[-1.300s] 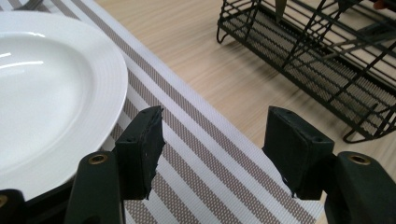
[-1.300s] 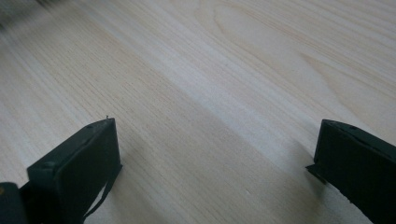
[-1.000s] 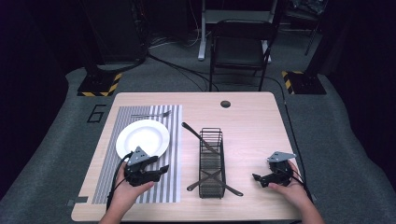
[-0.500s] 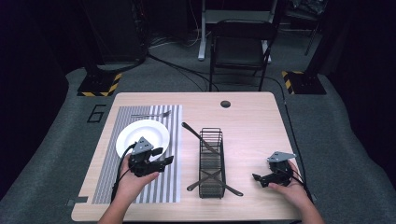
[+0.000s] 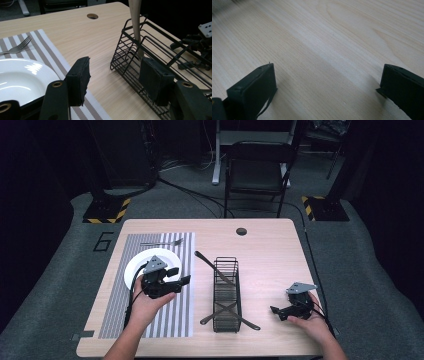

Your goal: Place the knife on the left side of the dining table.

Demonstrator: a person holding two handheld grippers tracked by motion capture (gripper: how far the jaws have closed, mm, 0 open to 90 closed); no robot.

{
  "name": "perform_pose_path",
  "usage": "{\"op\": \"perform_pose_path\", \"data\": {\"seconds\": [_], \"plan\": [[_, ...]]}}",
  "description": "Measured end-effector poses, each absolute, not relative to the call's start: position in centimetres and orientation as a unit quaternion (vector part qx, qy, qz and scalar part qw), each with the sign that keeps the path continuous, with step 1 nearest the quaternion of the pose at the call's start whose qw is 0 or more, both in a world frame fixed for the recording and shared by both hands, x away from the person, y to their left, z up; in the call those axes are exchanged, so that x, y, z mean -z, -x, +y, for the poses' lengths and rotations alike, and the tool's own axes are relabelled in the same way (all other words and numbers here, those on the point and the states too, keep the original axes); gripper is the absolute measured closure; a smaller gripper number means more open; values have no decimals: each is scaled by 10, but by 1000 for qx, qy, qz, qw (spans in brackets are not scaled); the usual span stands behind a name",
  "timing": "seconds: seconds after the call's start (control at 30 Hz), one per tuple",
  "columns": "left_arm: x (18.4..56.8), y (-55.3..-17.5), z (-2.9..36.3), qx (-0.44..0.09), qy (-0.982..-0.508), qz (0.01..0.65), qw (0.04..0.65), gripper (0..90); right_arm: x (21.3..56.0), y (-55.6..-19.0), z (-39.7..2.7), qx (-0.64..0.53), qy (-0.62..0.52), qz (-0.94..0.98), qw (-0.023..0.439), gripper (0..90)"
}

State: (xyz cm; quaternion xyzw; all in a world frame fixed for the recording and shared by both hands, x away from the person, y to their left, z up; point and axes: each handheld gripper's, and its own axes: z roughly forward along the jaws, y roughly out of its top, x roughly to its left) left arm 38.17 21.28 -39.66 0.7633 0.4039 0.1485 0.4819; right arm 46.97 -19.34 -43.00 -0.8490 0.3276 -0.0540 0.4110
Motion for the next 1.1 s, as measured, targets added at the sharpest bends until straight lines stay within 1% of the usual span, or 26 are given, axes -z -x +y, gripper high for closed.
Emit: {"op": "perform_pose_path", "data": {"seconds": [0.3,0.47,0.8,1.1], "plan": [[379,-388,204,-156,-761,395,490,415,430,-470,-193,54,849,328,411,0],[372,-392,199,-155,-759,394,495,433,430,-470,-193,54,849,328,411,0],[364,-401,186,-157,-746,396,512,442,430,-470,-193,54,849,328,411,0],[361,-408,177,-161,-739,398,520,474,430,-470,-193,54,849,327,411,0]]}}
